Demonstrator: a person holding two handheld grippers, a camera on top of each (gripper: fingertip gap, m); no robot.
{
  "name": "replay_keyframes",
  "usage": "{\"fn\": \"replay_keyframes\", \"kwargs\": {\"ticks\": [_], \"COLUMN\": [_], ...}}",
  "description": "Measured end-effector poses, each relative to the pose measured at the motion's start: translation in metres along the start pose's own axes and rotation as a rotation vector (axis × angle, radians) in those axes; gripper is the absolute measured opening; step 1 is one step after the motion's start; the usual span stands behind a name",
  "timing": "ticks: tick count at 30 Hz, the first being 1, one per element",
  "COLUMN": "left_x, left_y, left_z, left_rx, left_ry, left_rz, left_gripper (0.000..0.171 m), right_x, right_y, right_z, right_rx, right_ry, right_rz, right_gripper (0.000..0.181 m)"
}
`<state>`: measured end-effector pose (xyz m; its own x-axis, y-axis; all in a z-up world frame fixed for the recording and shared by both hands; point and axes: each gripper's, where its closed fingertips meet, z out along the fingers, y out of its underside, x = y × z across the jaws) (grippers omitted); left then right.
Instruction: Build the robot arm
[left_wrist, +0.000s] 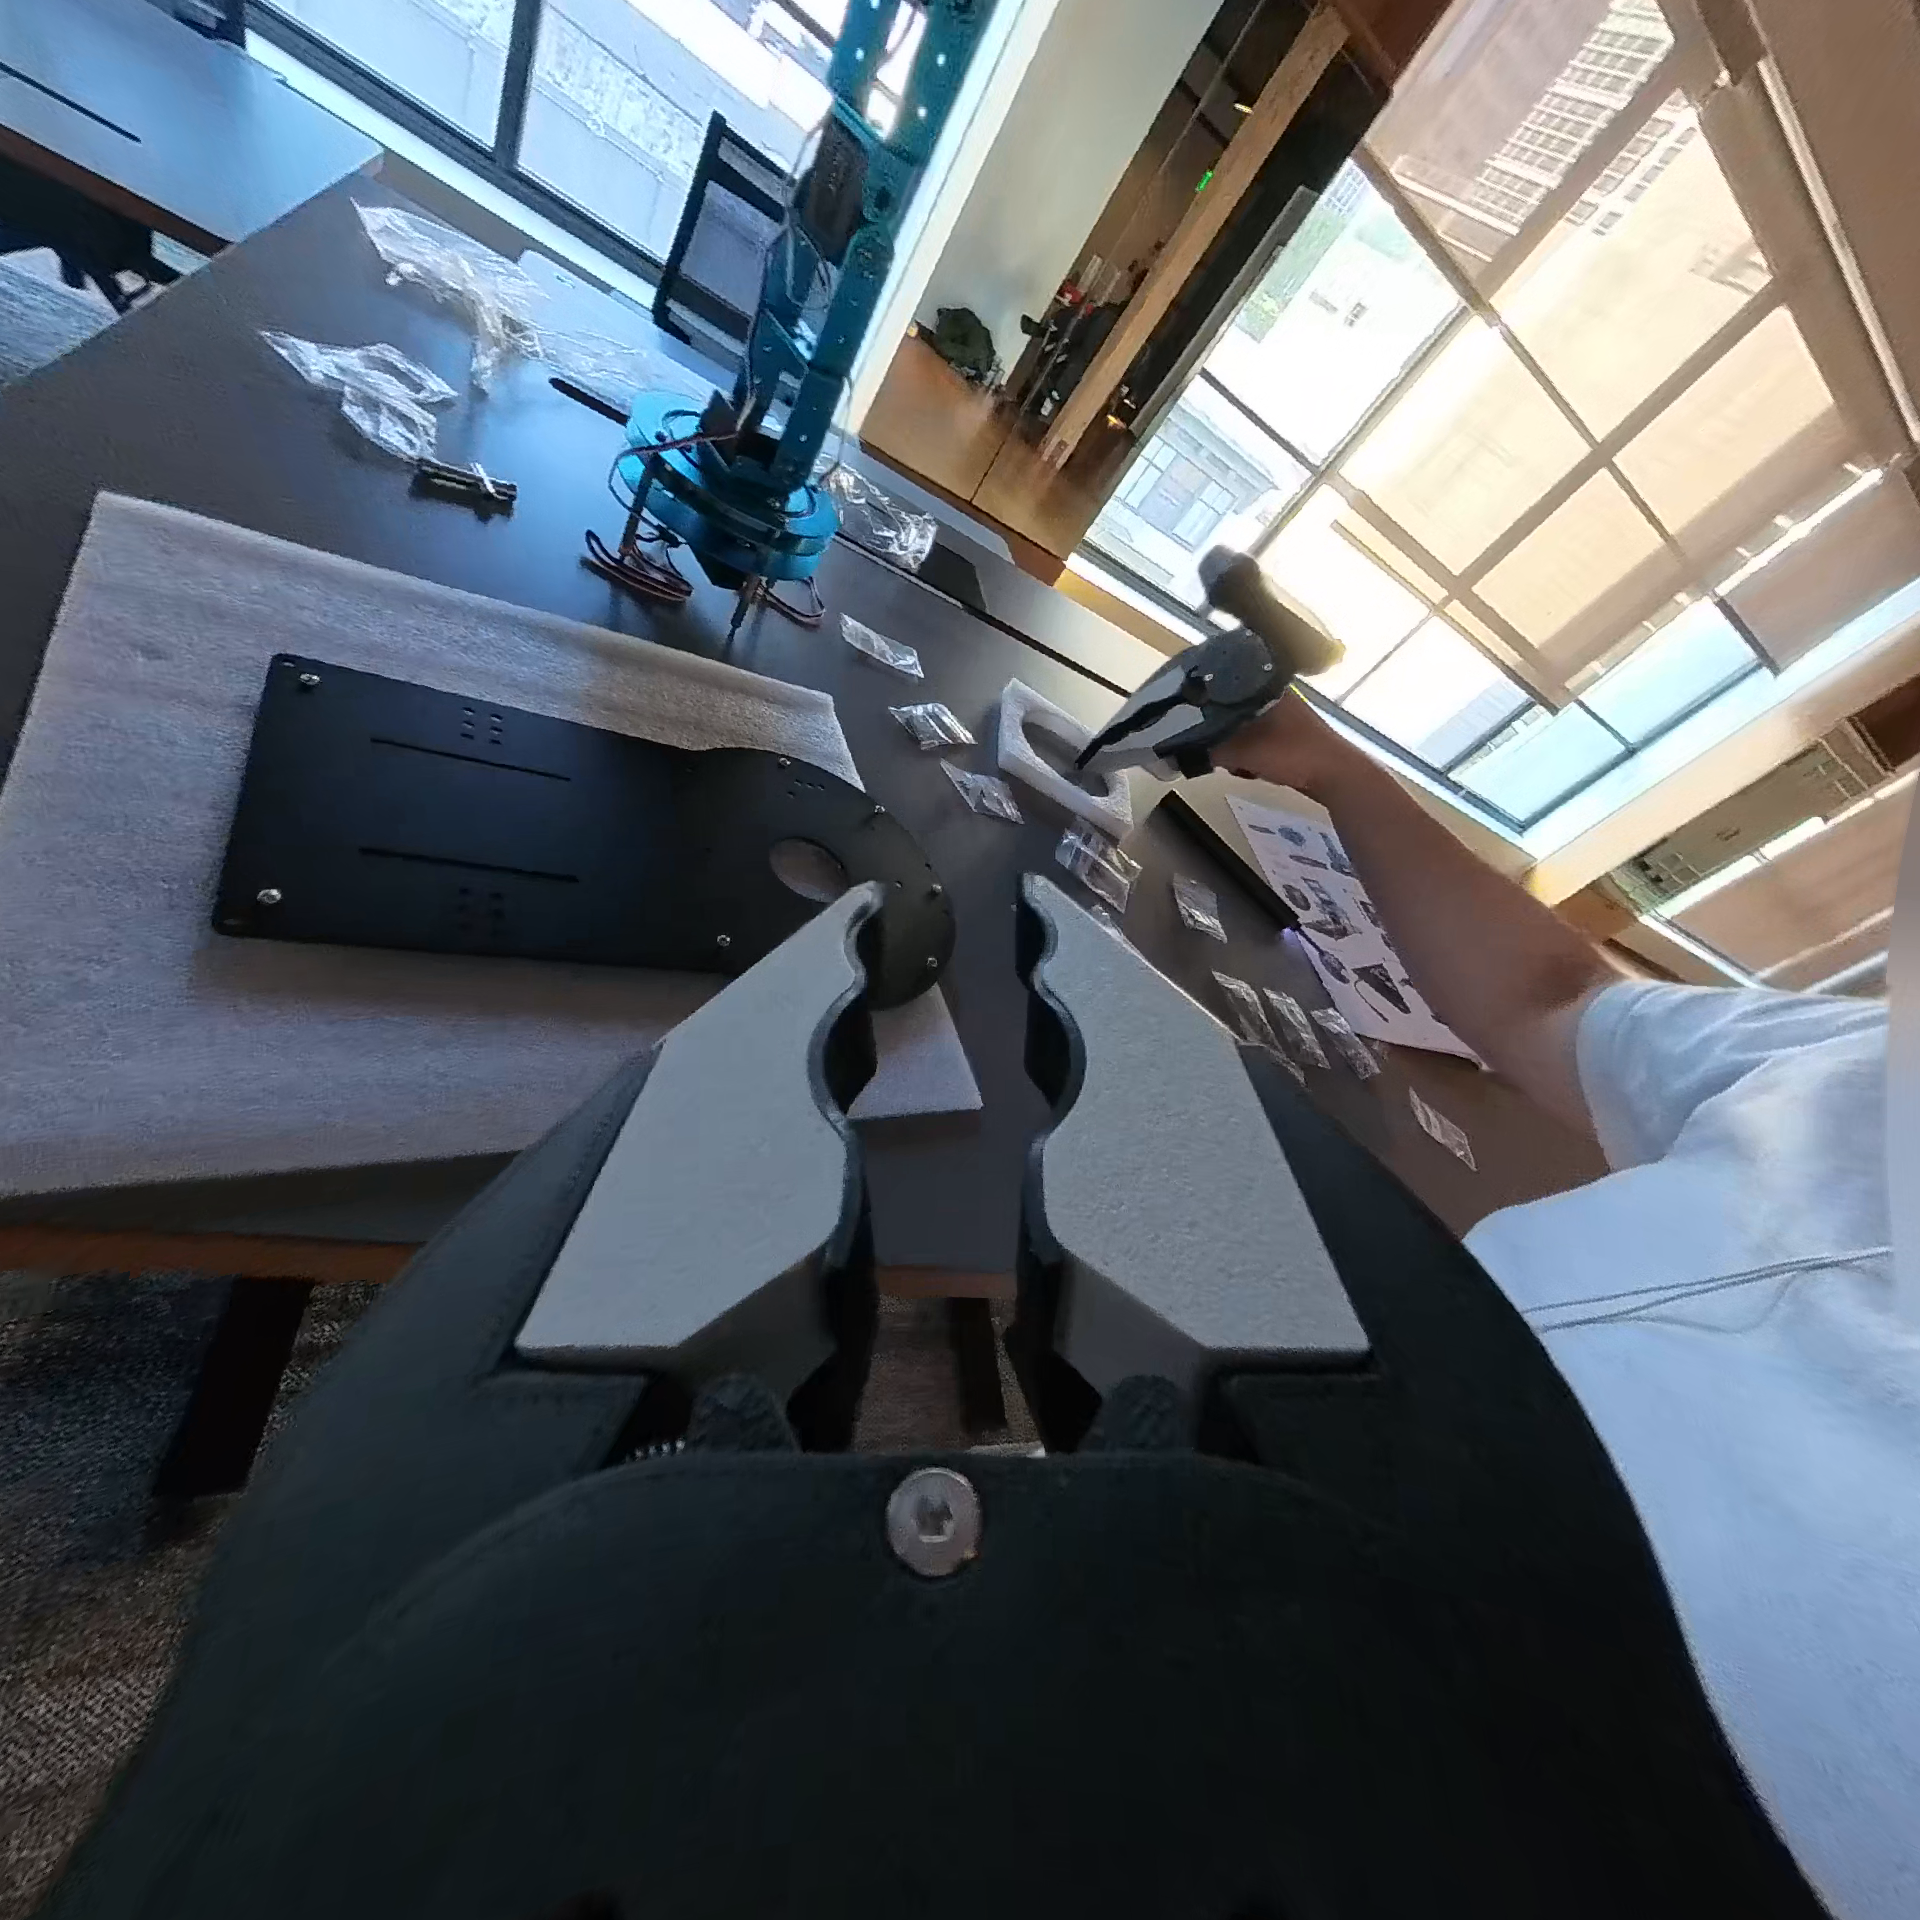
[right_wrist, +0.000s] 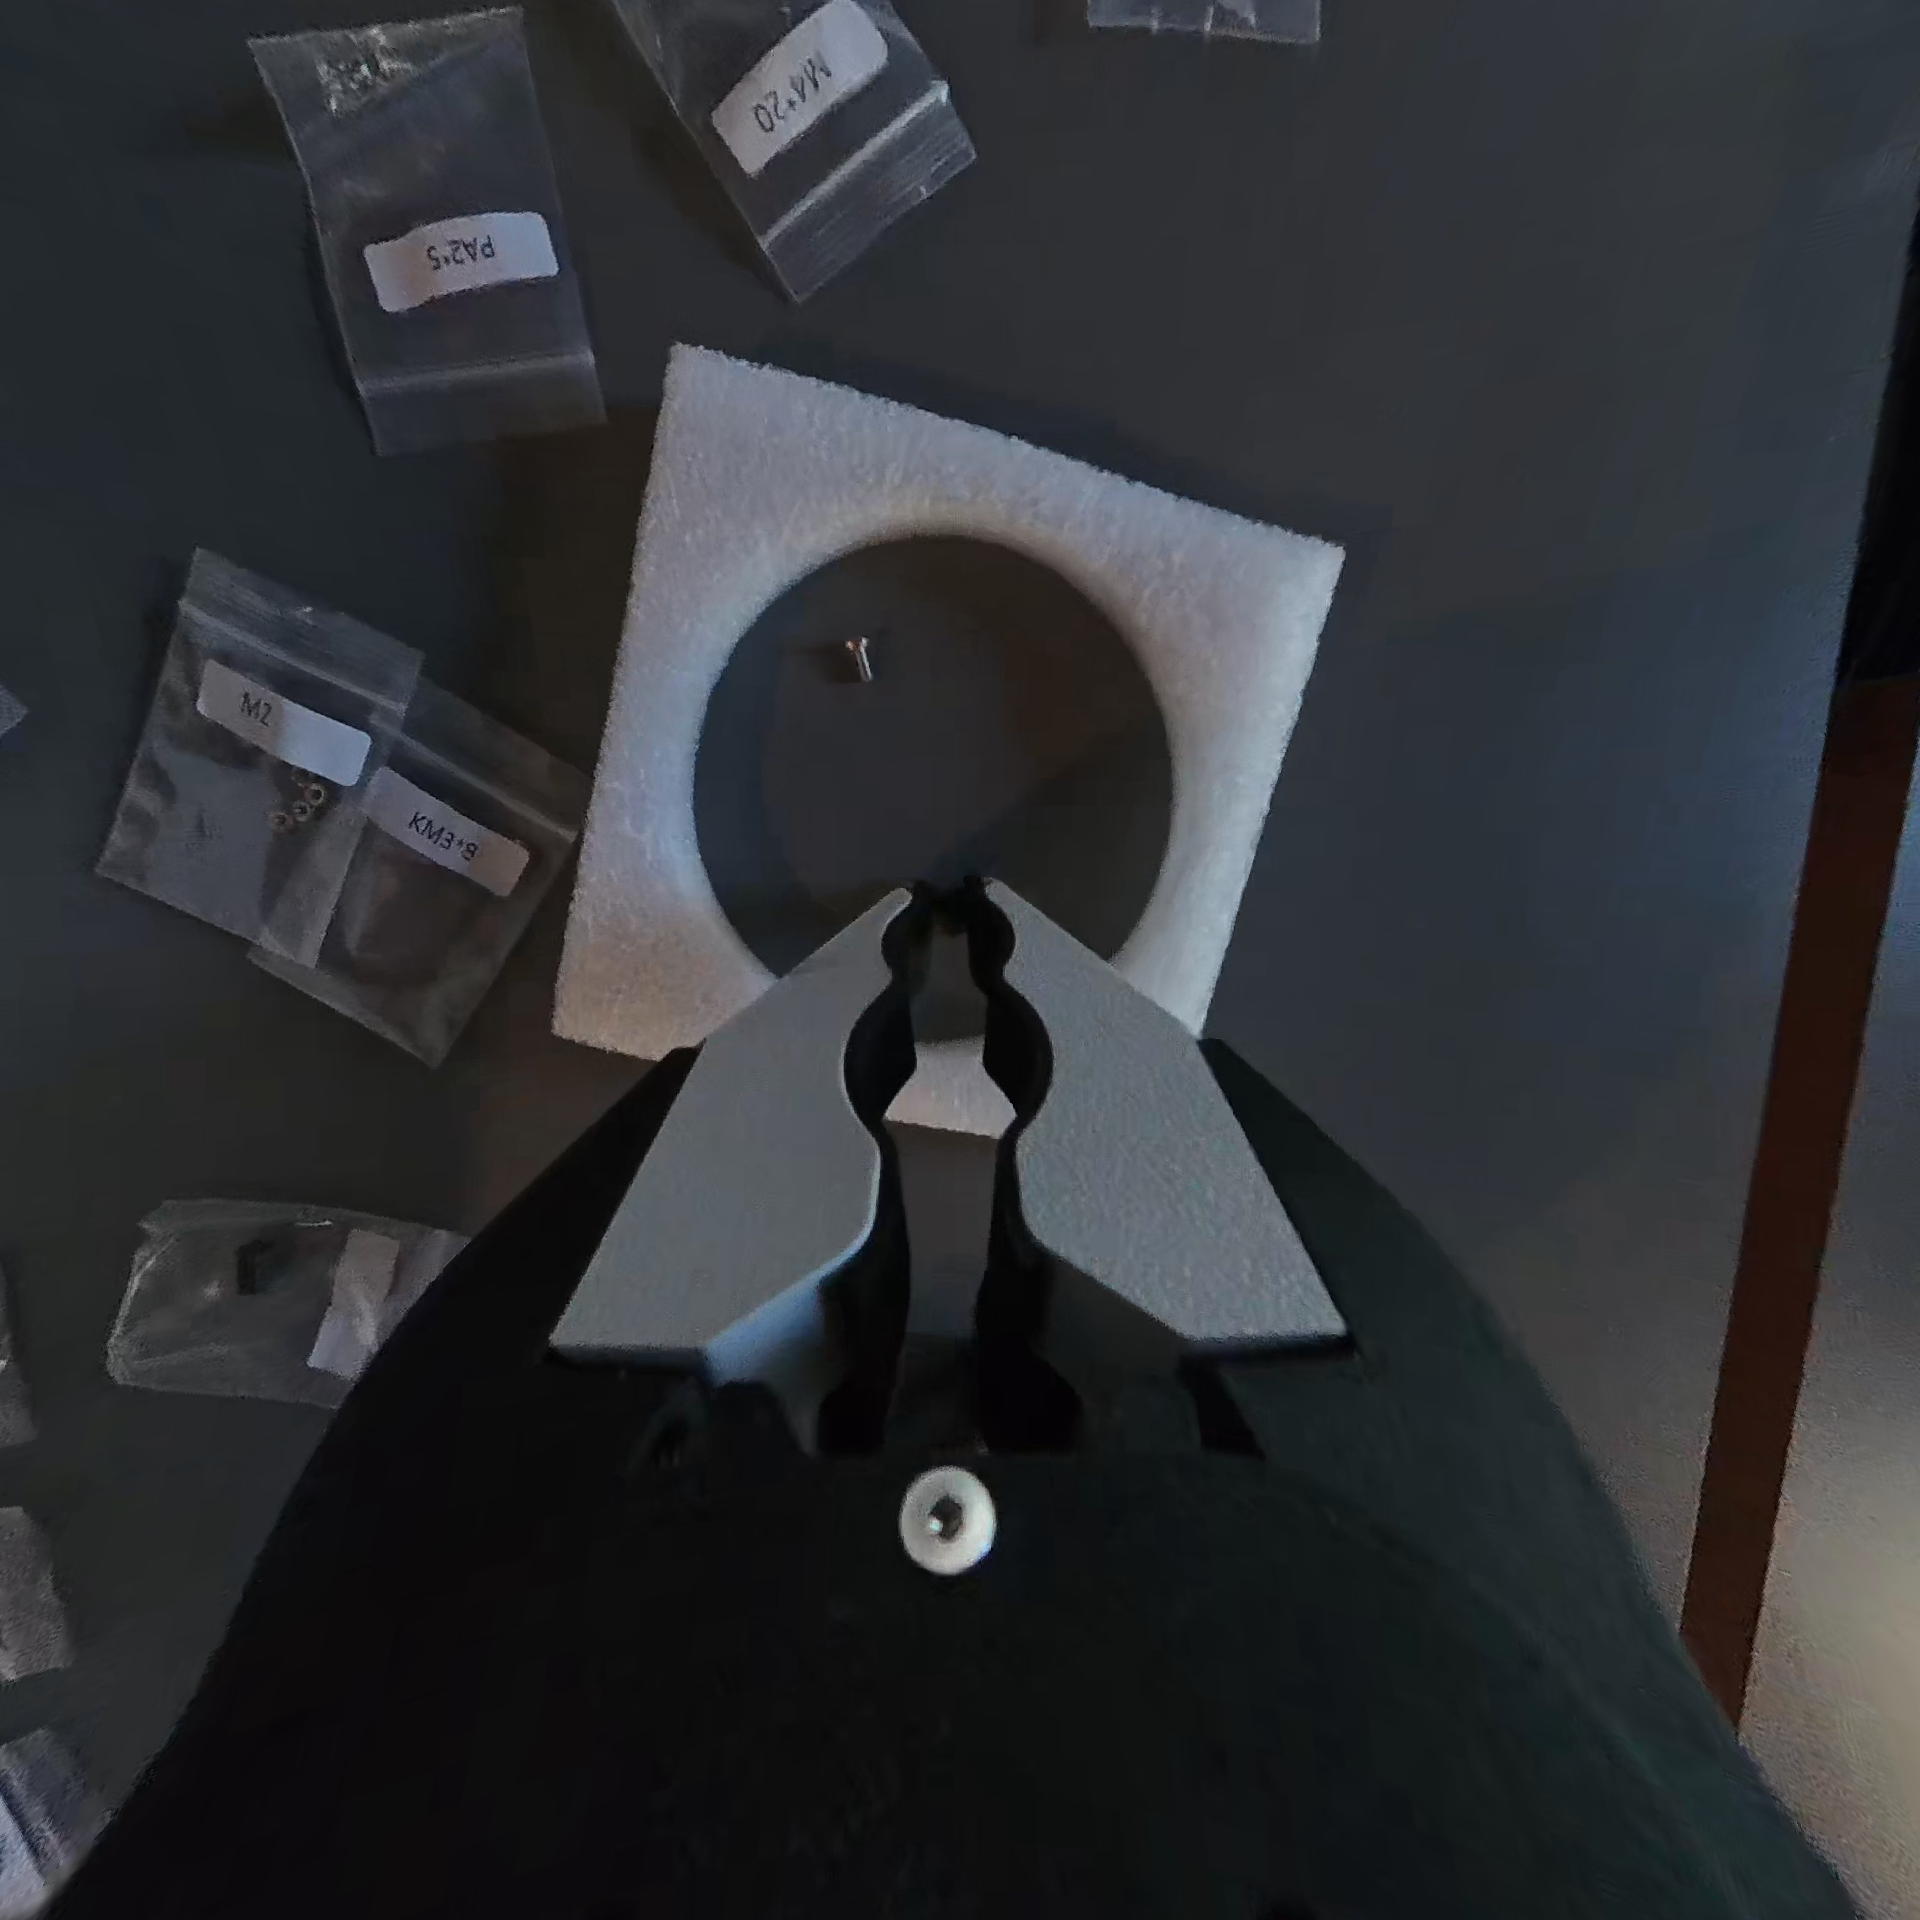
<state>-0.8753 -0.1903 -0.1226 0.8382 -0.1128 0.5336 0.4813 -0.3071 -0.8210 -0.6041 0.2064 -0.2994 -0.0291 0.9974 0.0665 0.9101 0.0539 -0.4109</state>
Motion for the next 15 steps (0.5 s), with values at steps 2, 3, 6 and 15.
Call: {"fn": "replay_keyframes", "kwargs": {"ticks": [2, 3, 6, 15], "left_x": [-0.001, -0.001, 0.01, 0.062], "left_y": [-0.002, -0.003, -0.005, -0.035], "left_z": [0.006, 0.012, 0.044, 0.123], "left_rx": [-0.014, -0.018, -0.031, -0.113], "left_ry": [0.036, 0.065, 0.247, 0.994], "left_rz": [0.008, 0.008, -0.023, -0.057], "left_gripper": [0.019, 0.019, 0.019, 0.022], "right_x": [-0.016, -0.036, -0.12, -0.239], "right_y": [-0.029, -0.055, -0.143, -0.296], "right_z": [-0.016, -0.033, -0.1, -0.141], "right_rx": [0.165, 0.313, 0.815, 1.385], "right_ry": [0.019, 0.013, -0.071, -0.461], "right_rz": [-0.034, -0.07, -0.183, -0.056], "right_gripper": [0.005, 0.004, 0.003, 0.003]}}
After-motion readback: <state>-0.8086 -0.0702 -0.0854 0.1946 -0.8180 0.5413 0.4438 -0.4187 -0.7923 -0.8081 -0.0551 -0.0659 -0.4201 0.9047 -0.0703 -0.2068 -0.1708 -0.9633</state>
